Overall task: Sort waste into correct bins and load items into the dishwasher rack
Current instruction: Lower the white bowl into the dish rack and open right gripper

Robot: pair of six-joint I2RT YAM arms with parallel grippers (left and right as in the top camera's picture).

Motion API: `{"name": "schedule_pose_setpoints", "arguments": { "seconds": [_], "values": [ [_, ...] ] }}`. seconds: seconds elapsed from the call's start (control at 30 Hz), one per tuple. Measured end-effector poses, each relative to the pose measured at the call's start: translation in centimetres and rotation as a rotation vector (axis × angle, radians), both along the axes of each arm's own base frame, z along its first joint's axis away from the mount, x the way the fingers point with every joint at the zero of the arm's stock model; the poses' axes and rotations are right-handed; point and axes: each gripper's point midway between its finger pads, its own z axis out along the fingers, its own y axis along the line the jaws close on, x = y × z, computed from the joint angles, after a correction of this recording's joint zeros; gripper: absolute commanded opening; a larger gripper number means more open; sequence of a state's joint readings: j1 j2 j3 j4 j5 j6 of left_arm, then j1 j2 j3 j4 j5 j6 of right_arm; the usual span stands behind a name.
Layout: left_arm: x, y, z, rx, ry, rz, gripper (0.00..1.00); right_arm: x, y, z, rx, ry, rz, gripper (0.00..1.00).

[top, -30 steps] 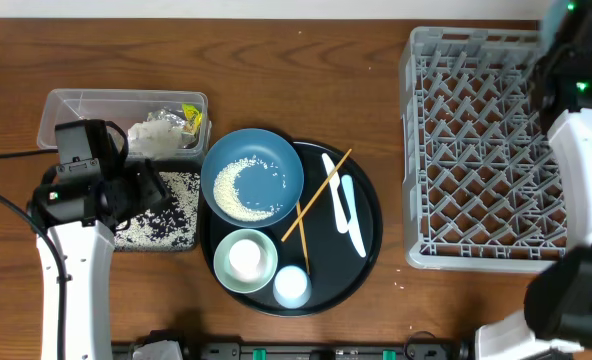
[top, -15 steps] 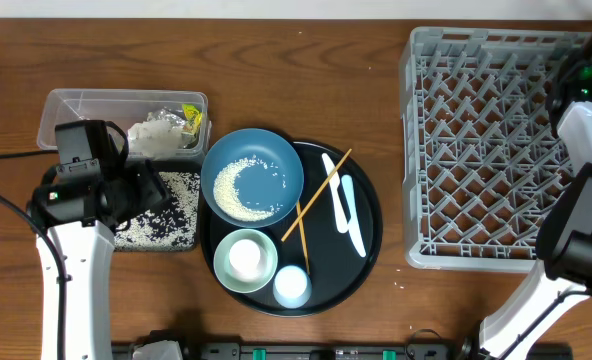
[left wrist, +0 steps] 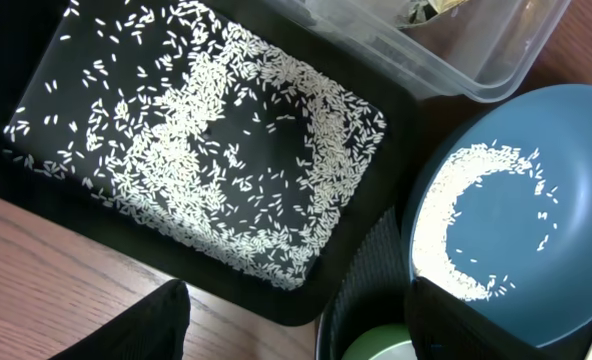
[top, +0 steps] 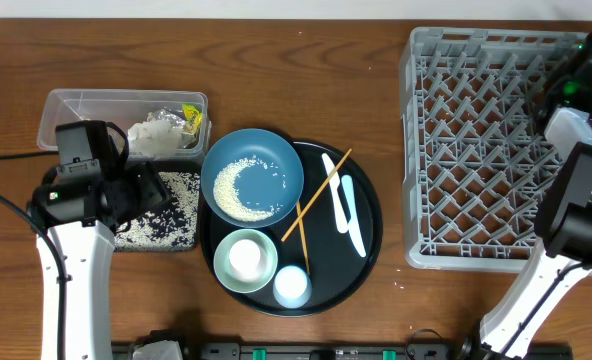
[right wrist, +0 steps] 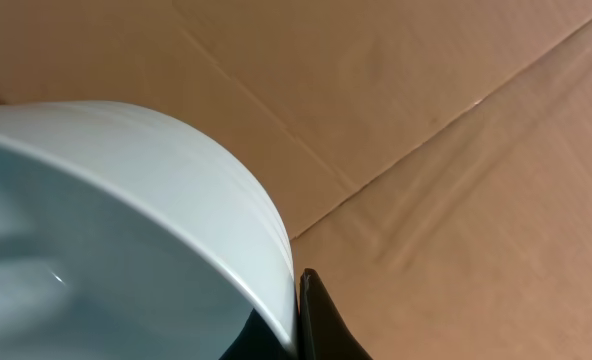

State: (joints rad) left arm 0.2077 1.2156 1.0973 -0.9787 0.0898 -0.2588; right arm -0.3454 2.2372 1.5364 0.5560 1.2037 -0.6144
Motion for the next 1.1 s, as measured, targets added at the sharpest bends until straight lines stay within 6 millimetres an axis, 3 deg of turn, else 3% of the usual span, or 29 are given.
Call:
{"name": "schedule_pose_setpoints", "arguments": {
  "seconds": [0.17, 0.27, 0.4, 0.53, 0.63, 0.83, 1.1],
  "values": [
    [-0.1, 0.0, 0.0, -0.001, 0.004, 0.0, 0.7, 0.4, 0.2, -1.7, 0.019, 0.04, 0.012, 0.01],
    [-0.1, 0.0, -0.1, -0.002, 0.005, 0.0, 0.7, 1.3, 1.0, -2.6, 0.026, 0.041, 0.039, 0.08],
    [-0.1, -0.2, -0.1, -0.008, 0.005, -0.003, 0.7, 2.4, 2.5, -3.9, 0.039, 0.052, 0.073, 0.27],
    [-0.1, -0.2, -0.1, -0.009, 0.004, -0.003, 0.7, 3.2, 4.0, -4.2, 0.036, 0.037, 0.094, 0.57],
    [-0.1, -0.2, -0.1, -0.009, 0.004, -0.003, 0.7, 3.5, 5.1, -4.0, 0.029, 0.035, 0.091, 0.69],
    [-0.1, -0.2, -0.1, -0.009, 0.004, -0.003, 0.7, 3.4, 6.7, -3.8, 0.015, 0.042, 0.065, 0.81],
    [-0.1, -0.2, -0.1, -0.009, 0.004, -0.003, 0.7, 3.7, 8.1, -2.0, 0.011, 0.042, 0.086, 0.84]
  ]
}}
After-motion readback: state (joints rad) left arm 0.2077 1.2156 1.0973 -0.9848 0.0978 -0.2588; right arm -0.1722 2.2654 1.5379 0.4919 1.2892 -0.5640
